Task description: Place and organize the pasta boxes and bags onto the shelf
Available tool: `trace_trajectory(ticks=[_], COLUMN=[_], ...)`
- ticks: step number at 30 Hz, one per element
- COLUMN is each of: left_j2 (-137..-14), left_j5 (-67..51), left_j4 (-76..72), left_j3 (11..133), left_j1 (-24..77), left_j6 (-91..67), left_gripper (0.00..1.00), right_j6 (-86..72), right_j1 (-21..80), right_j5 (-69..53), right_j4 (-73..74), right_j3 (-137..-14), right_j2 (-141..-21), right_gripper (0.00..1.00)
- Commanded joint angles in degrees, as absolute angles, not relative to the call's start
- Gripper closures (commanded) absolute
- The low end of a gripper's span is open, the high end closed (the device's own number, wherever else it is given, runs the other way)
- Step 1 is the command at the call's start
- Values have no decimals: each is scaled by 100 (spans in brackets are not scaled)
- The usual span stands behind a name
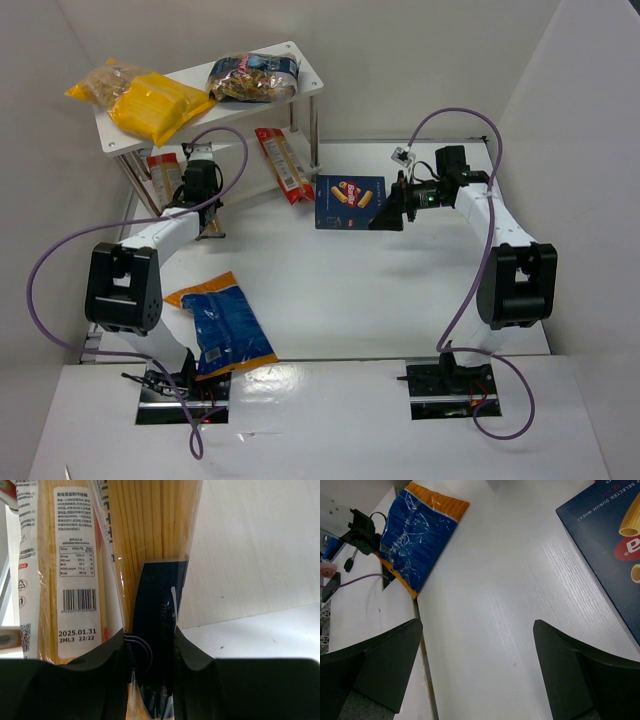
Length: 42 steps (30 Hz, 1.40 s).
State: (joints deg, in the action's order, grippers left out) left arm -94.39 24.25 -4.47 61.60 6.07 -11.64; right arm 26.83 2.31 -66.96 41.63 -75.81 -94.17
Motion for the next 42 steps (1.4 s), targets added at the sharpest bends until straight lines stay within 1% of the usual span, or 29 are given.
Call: trace_trajectory(ticks=[1,16,18,19,20,24,27,30,31,32,35,36,38,40,42], left_j2=[-9404,-9887,-9940,-9940,-9993,-10098,-10160,-10160,-10160,-10160,-10274,-10274,-10274,-10274,-10327], left_j5=[2637,2856,2856,2926,2927,3067,3120,3172,3173,3173,3173,3173,3173,3173,3173], left_j4=[-1354,-1345,-1283,-1231,-1230,-1230,-1178,-1178,-1230,-1230,-1178,-1178,-1178,-1178,-1178], left_j3=[6767,7286,7356,7356,7417,7479,7479,7479,7479,7540,7602,7603,7603,7655,7655], left_j1=[554,334,334,334,334,334,334,281,281,281,229,229,229,229,229], left_j6=[-993,-659,-711,-712,-712,-712,-712,-764,-765,-765,-765,-765,-765,-712,-712], left_gripper=[100,100,91,88,88,79,74,63,58,50,36,28,26,20,17], right_j6=[2865,2971,3023,3023,3023,3076,3076,3129,3129,3129,3129,3129,3129,3129,3129], right_j1=[193,193,193,193,193,193,193,193,193,193,193,193,193,193,193], right_j5=[-6750,-6750,-6803,-6803,-6803,-6803,-6803,-6803,-6803,-6803,-6803,-6803,-6803,-6803,-6803], right_j4=[4096,4148,4148,4148,4148,4201,4201,4201,4201,4201,4201,4201,4201,4201,4201], right_j3=[-7523,-7471,-7471,-7471,-7471,-7471,-7471,-7418,-7418,-7418,-7418,-7418,-7418,-7418,-7418], right_j2=[-9158,-9211,-9211,-9211,-9211,-9211,-9211,-9211,-9211,-9211,-9211,-9211,-9211,-9211,-9211], right_gripper=[0,0,0,0,0,0,0,0,0,0,0,0,0,0,0])
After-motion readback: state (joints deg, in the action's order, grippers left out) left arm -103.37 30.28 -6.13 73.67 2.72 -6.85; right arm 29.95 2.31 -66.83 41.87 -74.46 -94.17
